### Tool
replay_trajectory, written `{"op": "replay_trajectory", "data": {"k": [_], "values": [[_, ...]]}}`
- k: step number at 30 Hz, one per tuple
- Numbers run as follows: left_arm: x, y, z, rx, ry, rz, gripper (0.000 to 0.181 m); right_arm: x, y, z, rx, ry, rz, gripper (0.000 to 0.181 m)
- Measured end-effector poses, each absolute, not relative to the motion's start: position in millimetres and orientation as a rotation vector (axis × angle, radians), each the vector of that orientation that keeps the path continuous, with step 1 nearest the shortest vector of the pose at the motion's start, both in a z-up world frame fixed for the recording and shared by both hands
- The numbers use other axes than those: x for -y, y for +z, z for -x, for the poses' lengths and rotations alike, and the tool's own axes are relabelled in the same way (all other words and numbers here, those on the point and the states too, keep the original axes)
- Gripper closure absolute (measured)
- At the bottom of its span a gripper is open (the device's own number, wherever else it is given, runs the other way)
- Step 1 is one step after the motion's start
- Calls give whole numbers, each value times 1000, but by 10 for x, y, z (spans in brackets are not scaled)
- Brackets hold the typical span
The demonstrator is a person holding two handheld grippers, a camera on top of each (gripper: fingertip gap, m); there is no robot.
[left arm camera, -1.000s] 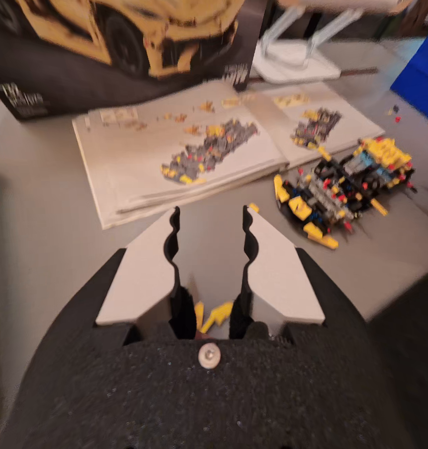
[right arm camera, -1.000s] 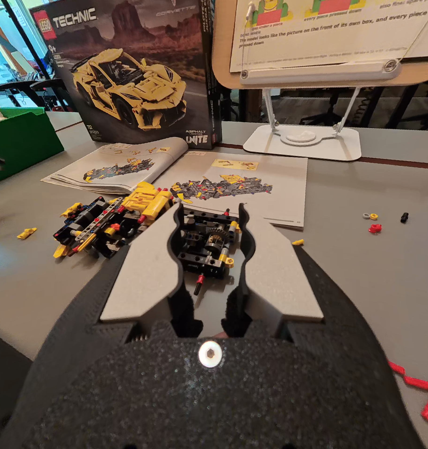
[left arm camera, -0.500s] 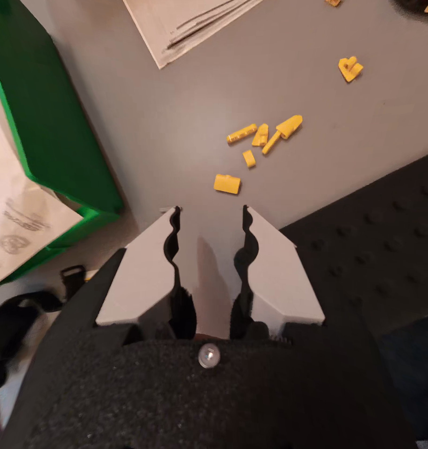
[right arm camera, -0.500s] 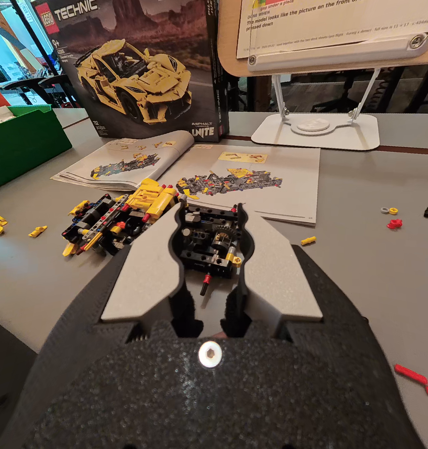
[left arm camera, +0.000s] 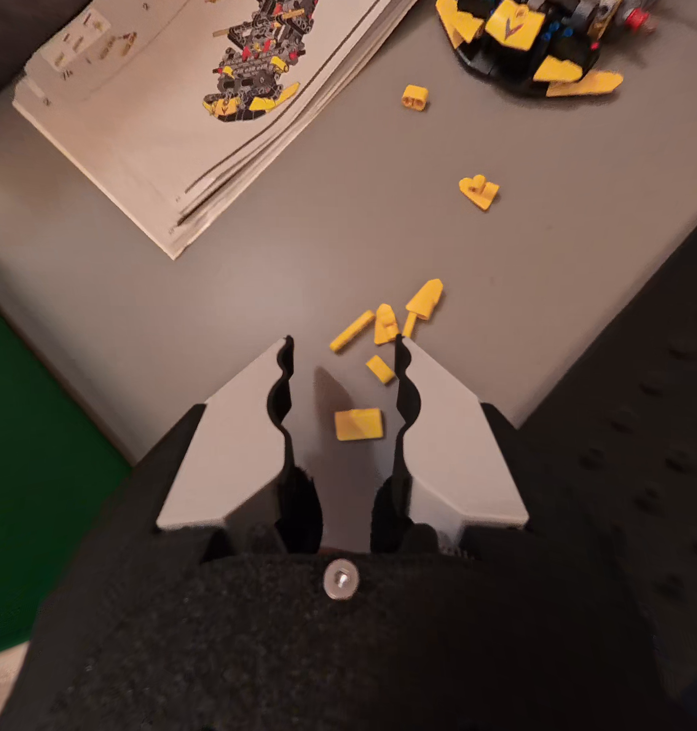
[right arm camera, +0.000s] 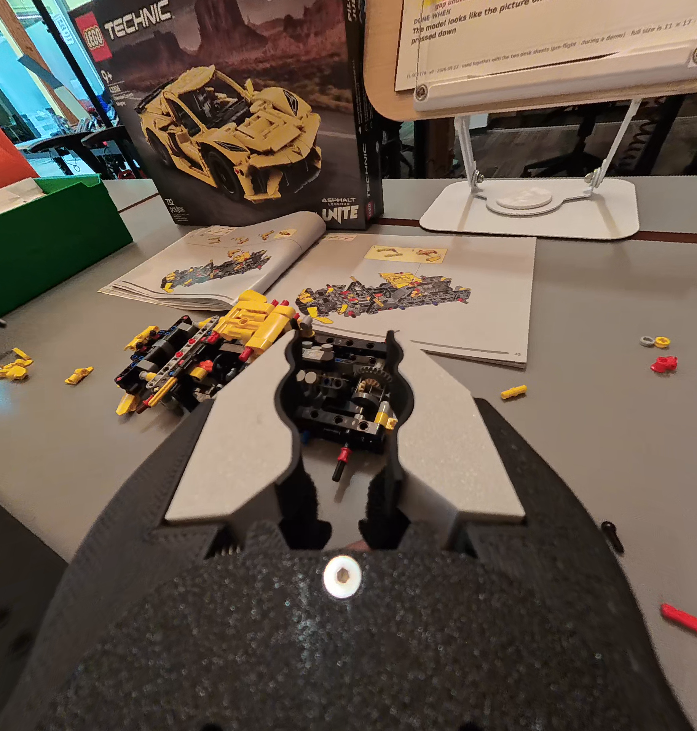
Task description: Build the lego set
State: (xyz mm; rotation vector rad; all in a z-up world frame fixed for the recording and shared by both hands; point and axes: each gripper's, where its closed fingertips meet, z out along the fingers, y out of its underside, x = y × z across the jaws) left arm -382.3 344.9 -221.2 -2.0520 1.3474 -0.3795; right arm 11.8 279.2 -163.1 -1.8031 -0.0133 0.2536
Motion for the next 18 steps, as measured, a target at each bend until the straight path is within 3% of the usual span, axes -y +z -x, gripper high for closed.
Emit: {"op": "replay_trajectory", "data": {"k": [4, 7, 11, 15, 18], "values": [[-3547, -2308, 3797, -1493, -364, 2027, 136, -2801, -1646, -117, 6, 272, 1810, 140], [-3552, -2352, 3758, -1523, -426, 2042, 164, -2803, -1653, -110, 7, 281, 1813, 141], [-3485, -2305, 3693, -1523, -518, 2056, 181, -2806, -1657, -103, 10, 284, 1816, 141], [-3344, -2027, 3417, -1463, -698, 1986, 181, -2817, -1665, -85, 16, 287, 1823, 142], [-3433, -1877, 3411, -1444, -554, 1929, 181, -2812, -1654, -90, 12, 290, 1816, 142]]}}
